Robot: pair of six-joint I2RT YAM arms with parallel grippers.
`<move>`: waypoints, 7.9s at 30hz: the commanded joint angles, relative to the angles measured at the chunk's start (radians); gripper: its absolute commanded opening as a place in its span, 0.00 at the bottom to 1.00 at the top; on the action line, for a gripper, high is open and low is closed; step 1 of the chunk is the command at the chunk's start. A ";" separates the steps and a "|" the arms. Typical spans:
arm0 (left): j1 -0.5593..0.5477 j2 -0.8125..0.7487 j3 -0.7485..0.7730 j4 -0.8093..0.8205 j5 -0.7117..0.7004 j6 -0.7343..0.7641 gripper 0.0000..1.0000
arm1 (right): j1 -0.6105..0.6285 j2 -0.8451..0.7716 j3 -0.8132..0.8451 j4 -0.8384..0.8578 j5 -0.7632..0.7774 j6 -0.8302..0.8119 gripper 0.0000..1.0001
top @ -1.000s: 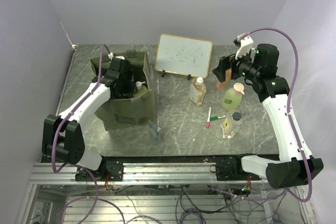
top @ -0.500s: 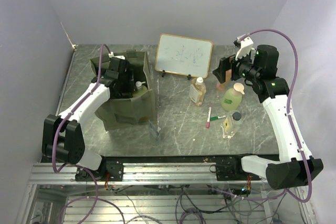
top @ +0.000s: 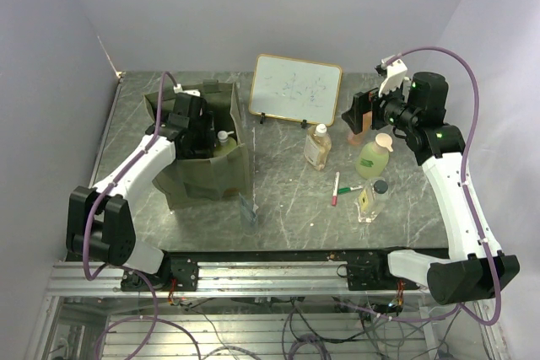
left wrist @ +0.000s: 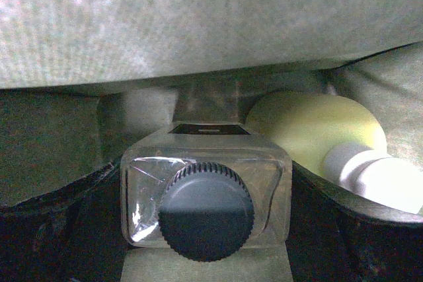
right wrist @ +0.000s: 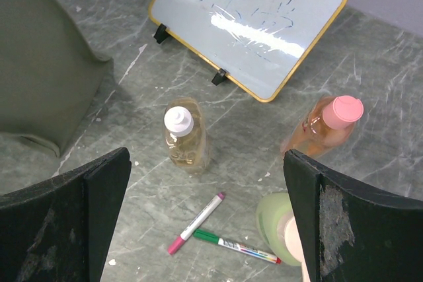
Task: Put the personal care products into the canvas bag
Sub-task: Place the care product in the canvas bag, then pick up the care product from the center of the board, then place the care product at the center of the board, then pick up the care product from the center of the board.
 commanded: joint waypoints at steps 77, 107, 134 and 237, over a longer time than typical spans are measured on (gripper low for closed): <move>-0.009 -0.107 0.577 -0.009 0.467 0.645 1.00 | -0.024 -0.082 -0.053 -0.815 0.078 -0.894 1.00; -0.011 -0.064 0.588 -0.001 0.500 0.645 0.97 | -0.001 -0.004 -0.279 -0.672 0.152 -1.196 0.94; -0.014 -0.042 0.580 0.021 0.429 0.629 0.97 | 0.212 -0.024 -0.044 -0.734 -0.069 -0.905 0.01; -0.494 0.158 0.570 -0.352 0.700 0.996 0.99 | 0.003 0.035 0.121 -0.266 -0.055 -0.157 1.00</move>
